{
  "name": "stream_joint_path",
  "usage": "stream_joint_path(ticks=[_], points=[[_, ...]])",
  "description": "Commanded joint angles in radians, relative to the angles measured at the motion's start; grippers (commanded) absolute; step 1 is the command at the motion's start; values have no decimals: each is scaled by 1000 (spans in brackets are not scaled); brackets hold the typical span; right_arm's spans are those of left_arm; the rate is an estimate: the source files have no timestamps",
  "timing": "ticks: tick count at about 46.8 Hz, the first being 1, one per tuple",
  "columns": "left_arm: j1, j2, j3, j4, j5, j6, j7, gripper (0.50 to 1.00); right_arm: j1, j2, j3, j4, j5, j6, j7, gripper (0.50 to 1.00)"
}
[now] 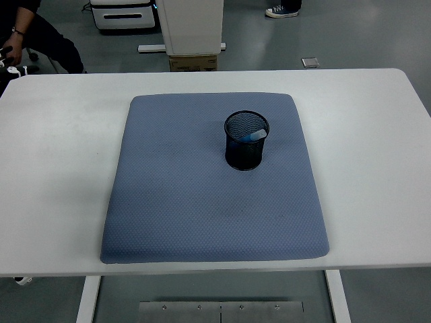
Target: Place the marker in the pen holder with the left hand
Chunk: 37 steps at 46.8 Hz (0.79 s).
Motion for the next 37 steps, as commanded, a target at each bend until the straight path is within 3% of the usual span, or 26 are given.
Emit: stream_joint_path(ticks=[1,8,19,37], points=[[16,-1,-14,12,-9,-2,-1,1000,0,0,0,0,0,2,0,1000],[47,-13,-15,35,-9,-1,-5,1000,0,0,0,0,0,2,0,1000],[78,-22,-20,35,-21,-2,-80,1000,0,0,6,0,3,2,0,1000],[87,-43,-66,35,-47,-5,-113,1000,5,0,6,2,2,2,0,1000]])
